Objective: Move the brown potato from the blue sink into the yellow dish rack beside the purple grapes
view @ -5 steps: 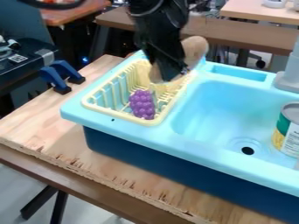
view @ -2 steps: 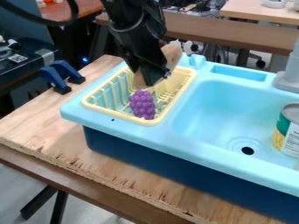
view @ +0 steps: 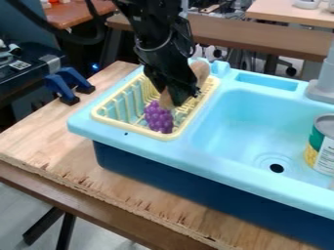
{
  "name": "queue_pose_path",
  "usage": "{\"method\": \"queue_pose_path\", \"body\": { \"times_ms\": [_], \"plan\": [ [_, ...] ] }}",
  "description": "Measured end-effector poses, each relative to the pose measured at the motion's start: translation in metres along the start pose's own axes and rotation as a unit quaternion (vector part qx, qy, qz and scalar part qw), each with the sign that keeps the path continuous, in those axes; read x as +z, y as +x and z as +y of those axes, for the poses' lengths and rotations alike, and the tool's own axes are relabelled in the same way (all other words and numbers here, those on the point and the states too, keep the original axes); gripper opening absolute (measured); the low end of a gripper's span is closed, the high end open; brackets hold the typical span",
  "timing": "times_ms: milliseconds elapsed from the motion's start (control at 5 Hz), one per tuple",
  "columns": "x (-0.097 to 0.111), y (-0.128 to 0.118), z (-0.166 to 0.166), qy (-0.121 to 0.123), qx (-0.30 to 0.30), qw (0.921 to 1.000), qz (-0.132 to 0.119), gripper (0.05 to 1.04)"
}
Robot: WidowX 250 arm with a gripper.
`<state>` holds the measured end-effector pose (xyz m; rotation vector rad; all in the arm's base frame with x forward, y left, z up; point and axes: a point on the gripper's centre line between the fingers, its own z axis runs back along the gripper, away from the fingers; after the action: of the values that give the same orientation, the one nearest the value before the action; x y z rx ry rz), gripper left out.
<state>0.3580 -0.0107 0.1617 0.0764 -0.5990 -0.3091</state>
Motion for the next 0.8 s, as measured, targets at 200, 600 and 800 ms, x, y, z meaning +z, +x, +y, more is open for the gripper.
{"method": "queue_pose_path", "body": {
  "times_ms": [200, 600, 800],
  "plan": [
    [-0.016, -0.008, 0.004, -0.013, 0.019, 0.9996, 0.014, 0.458],
    [-0.029, -0.002, 0.015, -0.025, 0.038, 0.9989, 0.011, 0.458],
    [-0.031, -0.007, 0.026, -0.029, 0.050, 0.9983, 0.011, 0.503]
  ]
}}
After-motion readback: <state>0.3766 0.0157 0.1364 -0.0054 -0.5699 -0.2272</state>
